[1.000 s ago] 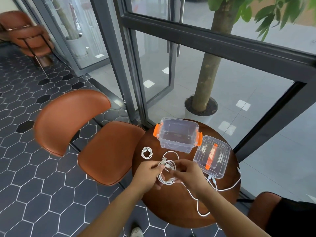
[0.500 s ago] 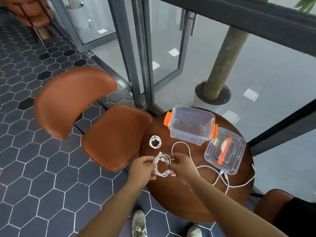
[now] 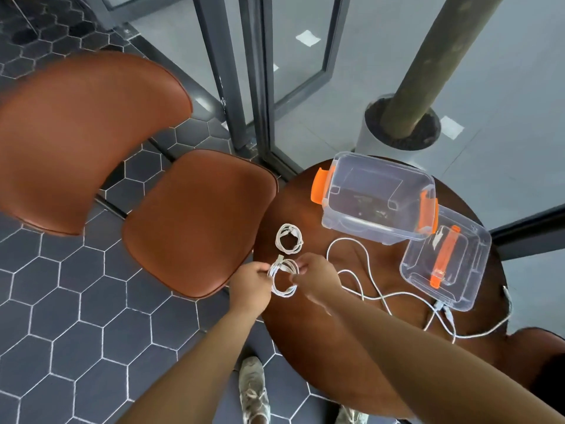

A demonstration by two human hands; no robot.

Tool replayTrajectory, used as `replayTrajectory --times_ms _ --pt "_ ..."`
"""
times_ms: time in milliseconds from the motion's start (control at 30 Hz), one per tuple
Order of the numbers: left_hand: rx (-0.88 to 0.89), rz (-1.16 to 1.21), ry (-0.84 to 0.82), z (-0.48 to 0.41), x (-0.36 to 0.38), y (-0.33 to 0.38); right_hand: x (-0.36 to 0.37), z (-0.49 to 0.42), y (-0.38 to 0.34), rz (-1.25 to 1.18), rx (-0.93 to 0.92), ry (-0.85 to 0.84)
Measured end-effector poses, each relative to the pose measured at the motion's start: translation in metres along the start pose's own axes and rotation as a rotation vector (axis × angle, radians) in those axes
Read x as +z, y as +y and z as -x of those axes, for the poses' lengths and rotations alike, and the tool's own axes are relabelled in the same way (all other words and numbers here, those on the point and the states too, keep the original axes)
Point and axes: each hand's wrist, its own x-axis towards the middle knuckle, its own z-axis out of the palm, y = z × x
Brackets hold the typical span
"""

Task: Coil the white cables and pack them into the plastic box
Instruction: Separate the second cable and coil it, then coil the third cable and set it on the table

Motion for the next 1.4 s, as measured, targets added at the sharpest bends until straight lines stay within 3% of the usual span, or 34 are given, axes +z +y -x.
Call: replayTrajectory --times_ms 467,833,1000,1400 --pt "0.148 -0.327 0.057 -0.033 0.02 -0.014 0.018 -0.033 0.013 0.122 0.009 0.013" --pt "0.146 -0.338 0.098 -0.021 0.014 -0.01 0.01 -0.022 0.014 0.062 0.011 0.035" --pt "0.213 -0.39 0.067 0.003 0.009 0.004 -0.017 0.007 0.019 -0.068 0.002 0.075" --pt "0.346 -0.515 -0.091 0.079 0.055 0.029 -0.077 0.094 0.085 -0.056 0.075 0.117"
